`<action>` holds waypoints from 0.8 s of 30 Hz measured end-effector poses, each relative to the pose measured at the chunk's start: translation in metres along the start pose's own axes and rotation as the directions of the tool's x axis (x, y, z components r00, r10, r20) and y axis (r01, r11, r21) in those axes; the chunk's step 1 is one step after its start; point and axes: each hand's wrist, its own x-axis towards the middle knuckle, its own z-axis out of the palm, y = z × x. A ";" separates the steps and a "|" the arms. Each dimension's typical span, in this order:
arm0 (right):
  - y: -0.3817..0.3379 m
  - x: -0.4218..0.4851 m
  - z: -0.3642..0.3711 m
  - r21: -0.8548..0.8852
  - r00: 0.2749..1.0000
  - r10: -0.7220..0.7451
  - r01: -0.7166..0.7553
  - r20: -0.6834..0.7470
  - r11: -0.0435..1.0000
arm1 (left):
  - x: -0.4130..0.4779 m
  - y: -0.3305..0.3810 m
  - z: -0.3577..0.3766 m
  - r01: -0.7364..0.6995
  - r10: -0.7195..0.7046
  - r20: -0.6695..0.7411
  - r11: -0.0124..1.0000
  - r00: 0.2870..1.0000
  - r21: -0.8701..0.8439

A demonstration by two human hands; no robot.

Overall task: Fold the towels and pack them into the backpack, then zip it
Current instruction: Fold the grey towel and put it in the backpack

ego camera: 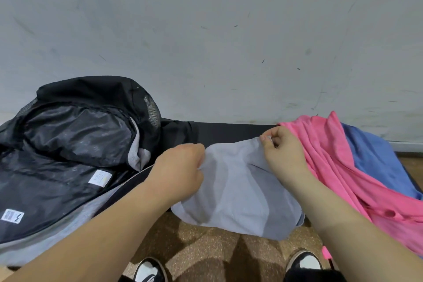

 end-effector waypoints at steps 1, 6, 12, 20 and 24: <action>0.000 -0.001 0.000 -0.004 1.000 -0.001 0.001 0.009 1.000 | -0.001 0.003 0.002 0.000 0.000 0.019 1.000 1.000 -0.007; 0.001 -0.006 -0.004 -0.021 0.999 -0.003 0.003 0.038 1.000 | -0.002 -0.004 0.002 0.150 -0.095 0.169 0.922 0.981 -0.356; -0.004 -0.010 -0.008 -0.041 0.998 0.010 -0.008 0.058 0.999 | 0.006 -0.029 -0.011 0.270 -0.276 0.038 0.888 0.960 -0.373; -0.007 -0.012 -0.004 -0.085 0.997 0.009 -0.003 0.072 0.996 | 0.006 -0.041 0.007 0.280 -0.265 0.107 0.944 0.958 -0.172; -0.007 -0.011 -0.004 -0.094 0.997 0.018 -0.011 0.069 0.995 | 0.003 -0.034 0.020 0.208 -0.196 0.159 0.976 0.968 -0.063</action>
